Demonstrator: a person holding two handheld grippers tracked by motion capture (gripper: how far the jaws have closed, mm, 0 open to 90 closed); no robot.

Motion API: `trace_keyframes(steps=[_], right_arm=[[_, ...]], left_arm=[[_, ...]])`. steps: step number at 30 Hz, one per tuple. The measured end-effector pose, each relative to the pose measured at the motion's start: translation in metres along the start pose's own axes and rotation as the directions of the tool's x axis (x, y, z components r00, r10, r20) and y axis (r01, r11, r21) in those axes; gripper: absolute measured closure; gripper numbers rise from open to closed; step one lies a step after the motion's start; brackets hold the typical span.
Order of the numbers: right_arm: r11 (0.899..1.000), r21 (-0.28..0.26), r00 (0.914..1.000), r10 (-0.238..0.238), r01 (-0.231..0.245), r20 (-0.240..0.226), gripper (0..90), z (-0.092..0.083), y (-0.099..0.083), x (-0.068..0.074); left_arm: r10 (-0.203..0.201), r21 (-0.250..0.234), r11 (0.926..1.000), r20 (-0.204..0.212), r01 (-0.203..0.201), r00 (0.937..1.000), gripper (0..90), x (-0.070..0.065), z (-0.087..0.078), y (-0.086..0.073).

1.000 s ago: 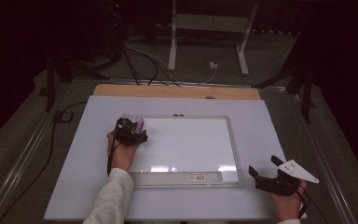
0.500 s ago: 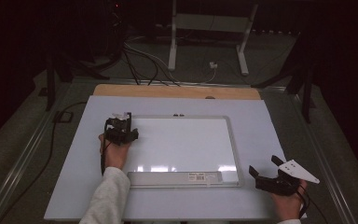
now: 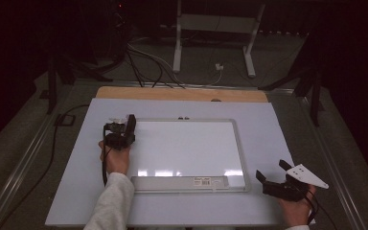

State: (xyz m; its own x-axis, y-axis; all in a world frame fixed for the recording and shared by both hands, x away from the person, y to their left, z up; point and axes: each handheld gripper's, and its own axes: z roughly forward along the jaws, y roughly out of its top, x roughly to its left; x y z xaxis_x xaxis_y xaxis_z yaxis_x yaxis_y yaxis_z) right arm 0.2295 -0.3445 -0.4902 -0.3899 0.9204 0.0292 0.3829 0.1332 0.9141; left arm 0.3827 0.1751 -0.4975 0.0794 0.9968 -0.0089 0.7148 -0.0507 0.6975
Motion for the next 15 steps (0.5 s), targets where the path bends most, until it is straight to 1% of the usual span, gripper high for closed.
trace_keyframes(steps=[1, 3, 4, 6, 7, 8, 10, 11, 15], right_arm=[[1.000, 0.000, 1.0000, 0.000, 0.000, 0.000, 0.9, 0.000, 0.000, 0.000], [1.000, -0.001, 1.0000, 0.000, 0.000, 0.000, 0.9, 0.000, 0.000, 0.000], [1.000, -0.001, 1.0000, 0.001, -0.001, 0.000, 0.9, 0.000, 0.000, 0.000], [1.000, -0.002, 1.0000, 0.004, -0.004, 0.001, 0.9, -0.001, 0.000, 0.000], [1.000, -0.004, 1.0000, 0.003, -0.003, 0.000, 0.9, -0.001, 0.000, 0.000], [1.000, -0.004, 1.0000, 0.002, -0.002, -0.002, 0.9, -0.001, 0.000, 0.000], [1.000, -0.002, 1.0000, 0.002, -0.002, -0.005, 0.9, 0.000, 0.000, 0.001], [1.000, -0.004, 1.0000, -0.002, 0.001, -0.007, 0.9, 0.000, 0.000, 0.002], [1.000, -0.008, 0.9999, -0.004, 0.004, -0.015, 0.9, 0.000, 0.001, 0.005]], left_arm=[[-0.003, -0.017, 0.9999, 0.008, 0.004, 1.0000, 51.3, 0.001, -0.003, 0.000], [-0.011, -0.056, 0.9984, 0.041, 0.013, 0.9991, 39.6, 0.003, -0.010, 0.001], [-0.005, -0.077, 0.9970, 0.066, 0.010, 0.9978, 34.9, 0.004, -0.016, 0.001], [0.031, -0.130, 0.9914, 0.100, -0.018, 0.9945, 25.6, 0.005, -0.029, 0.000], [0.055, -0.171, 0.9847, 0.130, -0.032, 0.9900, 21.8, 0.007, -0.038, -0.002], [0.069, -0.199, 0.9792, 0.145, -0.039, 0.9869, 19.3, 0.009, -0.044, -0.003], [0.119, -0.265, 0.9615, 0.162, -0.072, 0.9796, 15.6, 0.013, -0.060, -0.010], [0.131, -0.289, 0.9543, 0.172, -0.077, 0.9762, 13.3, 0.015, -0.067, -0.013], [0.186, -0.359, 0.9283, 0.226, -0.096, 0.9561, 4.3, 0.027, -0.090, -0.033]])
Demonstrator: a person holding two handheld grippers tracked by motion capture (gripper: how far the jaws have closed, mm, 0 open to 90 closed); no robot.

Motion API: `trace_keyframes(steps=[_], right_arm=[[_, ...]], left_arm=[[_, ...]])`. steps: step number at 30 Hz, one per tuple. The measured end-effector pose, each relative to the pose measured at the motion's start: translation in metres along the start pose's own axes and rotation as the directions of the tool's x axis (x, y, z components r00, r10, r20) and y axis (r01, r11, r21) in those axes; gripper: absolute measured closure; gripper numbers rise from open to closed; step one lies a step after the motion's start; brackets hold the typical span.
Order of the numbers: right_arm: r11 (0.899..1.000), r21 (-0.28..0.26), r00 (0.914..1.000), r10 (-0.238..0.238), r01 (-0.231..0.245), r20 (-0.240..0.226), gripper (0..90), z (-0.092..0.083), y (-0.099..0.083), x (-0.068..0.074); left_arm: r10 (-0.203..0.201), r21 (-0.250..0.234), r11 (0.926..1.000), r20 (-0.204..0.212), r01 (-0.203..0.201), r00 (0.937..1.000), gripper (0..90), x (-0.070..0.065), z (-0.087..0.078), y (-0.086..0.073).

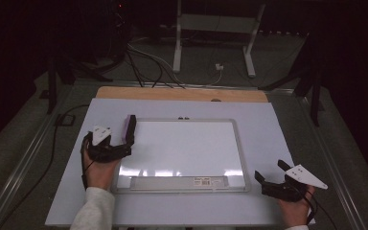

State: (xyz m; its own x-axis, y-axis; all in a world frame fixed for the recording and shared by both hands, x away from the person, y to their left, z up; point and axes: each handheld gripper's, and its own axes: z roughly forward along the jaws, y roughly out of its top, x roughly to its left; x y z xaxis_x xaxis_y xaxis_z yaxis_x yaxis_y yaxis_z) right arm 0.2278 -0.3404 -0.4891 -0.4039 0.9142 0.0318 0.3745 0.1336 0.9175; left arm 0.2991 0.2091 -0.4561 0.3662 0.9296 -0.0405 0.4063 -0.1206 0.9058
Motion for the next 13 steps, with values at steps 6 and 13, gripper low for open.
trace_keyframes(steps=[6, 13], right_arm=[[1.000, -0.005, 1.0000, 0.000, 0.000, -0.007, 0.9, 0.000, 0.000, 0.001], [1.000, -0.019, 1.0000, -0.001, 0.001, -0.009, 0.9, -0.003, 0.002, 0.002]], left_arm=[[0.016, -0.074, 0.9972, 0.047, -0.013, 0.9988, 0.7, 0.006, -0.032, -0.022], [0.024, -0.089, 0.9958, 0.038, -0.021, 0.9990, 0.7, 0.008, -0.044, -0.032]])
